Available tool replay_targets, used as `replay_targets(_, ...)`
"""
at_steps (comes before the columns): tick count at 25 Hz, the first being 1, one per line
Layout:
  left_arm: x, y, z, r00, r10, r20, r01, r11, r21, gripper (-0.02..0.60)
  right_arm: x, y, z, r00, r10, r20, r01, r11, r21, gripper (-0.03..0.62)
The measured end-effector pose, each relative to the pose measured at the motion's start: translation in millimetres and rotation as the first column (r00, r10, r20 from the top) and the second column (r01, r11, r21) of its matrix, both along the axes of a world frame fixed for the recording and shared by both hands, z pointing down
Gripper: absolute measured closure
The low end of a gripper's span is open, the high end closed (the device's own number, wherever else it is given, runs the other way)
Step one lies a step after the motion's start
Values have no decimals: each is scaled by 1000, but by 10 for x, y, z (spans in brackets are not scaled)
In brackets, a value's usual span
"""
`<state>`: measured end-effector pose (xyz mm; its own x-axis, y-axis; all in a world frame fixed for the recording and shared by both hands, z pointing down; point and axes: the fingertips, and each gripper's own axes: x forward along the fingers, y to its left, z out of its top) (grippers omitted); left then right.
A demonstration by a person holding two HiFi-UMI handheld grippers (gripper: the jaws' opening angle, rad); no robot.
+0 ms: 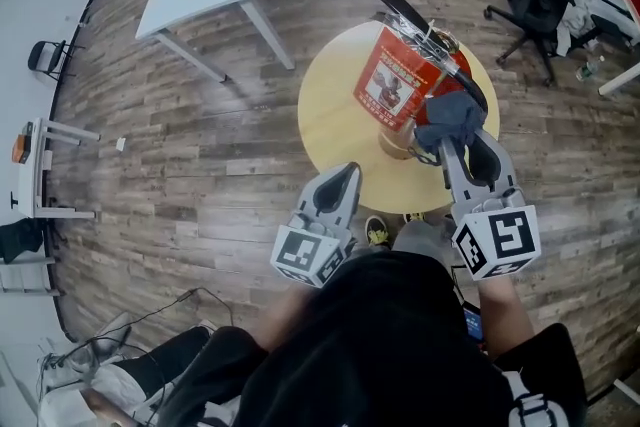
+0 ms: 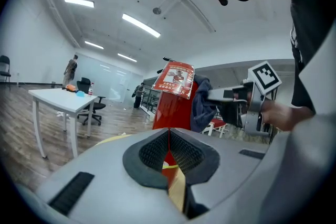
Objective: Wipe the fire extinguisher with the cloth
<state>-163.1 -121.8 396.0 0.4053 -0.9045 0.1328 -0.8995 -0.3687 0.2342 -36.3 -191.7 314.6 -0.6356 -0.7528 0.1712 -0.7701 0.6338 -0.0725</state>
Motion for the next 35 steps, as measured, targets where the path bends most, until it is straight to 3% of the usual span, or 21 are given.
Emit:
replay_targets(3, -60, -10, 23, 1000, -16, 7, 16, 1000, -12, 557, 72, -85, 687, 1000, 12, -2, -12, 989, -148, 500)
replay_targets(8, -131, -17, 21, 999, -34, 25, 34, 999, -23, 557, 96, -161, 1712, 999, -6, -35, -2, 976, -216, 500)
replay_targets(13, -121, 13, 59, 998, -41, 38, 42, 999, -32, 557, 90, -159, 2847, 995, -14, -98, -24, 925, -379, 500)
replay_targets(15, -115, 46, 63, 998, -44, 41, 45, 998, -40, 557, 66, -105, 3255, 988, -30, -150, -42, 890, -454, 500)
replay_targets(18, -125, 105, 71, 998, -52, 41, 54, 998, -39, 558, -14, -86, 3529, 988, -24, -154, -57, 862, -503, 500)
replay_targets(23, -179, 217, 113, 996, -81, 37, 82, 996, -38, 557, -129, 22, 3463, 1000, 13, -5, -14, 800, -600, 500)
replay_targets(27, -213, 286, 87, 995, -98, 28, 99, 995, -30, 557, -166, 76, 2955, 993, 48, 108, 22, 822, -569, 500)
replay_targets(31, -188, 324, 119, 996, -86, 25, 87, 996, -17, 557, -178, 83, 2070, 954, 102, 282, 83, 815, -574, 500)
replay_targets(35, -126, 346, 111, 998, -66, 18, 66, 998, -12, 557, -224, 84, 1019, 888, 130, 441, 170, 798, -578, 500)
